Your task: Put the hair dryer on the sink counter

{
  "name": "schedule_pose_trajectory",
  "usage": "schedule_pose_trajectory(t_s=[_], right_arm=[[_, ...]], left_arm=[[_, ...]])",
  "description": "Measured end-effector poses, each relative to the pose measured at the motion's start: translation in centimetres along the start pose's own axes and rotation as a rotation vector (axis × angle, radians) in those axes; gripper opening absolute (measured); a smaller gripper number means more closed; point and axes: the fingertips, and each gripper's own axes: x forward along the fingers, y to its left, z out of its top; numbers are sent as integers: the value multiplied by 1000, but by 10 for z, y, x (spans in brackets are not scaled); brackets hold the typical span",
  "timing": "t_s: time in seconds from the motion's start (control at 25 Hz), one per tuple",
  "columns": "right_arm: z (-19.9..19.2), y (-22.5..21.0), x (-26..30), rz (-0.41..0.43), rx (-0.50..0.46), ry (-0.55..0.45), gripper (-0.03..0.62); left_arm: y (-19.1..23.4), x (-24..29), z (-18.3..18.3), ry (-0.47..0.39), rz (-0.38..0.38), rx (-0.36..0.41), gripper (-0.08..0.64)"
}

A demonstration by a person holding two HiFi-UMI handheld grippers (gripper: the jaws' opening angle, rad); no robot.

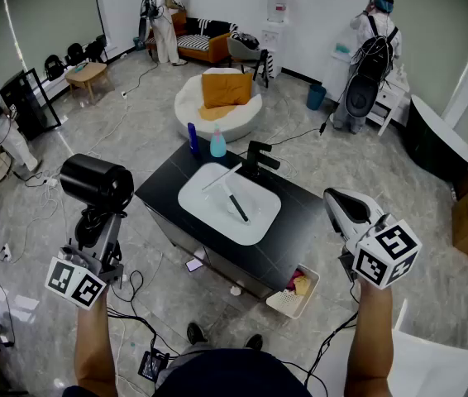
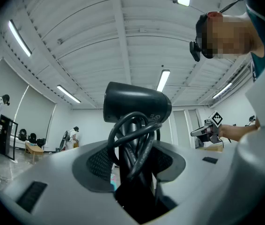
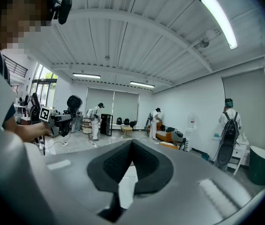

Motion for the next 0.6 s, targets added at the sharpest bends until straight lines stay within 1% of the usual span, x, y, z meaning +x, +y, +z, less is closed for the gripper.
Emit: schedule_pose_trajectory(t_s=[0.24, 0.48, 0.6], right_arm=[[1, 8, 15, -2, 5, 12, 8], [3, 9, 30, -27, 24, 14, 8], [-8, 15, 31, -30, 40, 6, 8]], left_arm=[[16, 7, -2, 5, -15, -27, 198], [36, 18, -5, 16, -32, -45, 198], [40, 15, -17, 14, -40, -55, 198]])
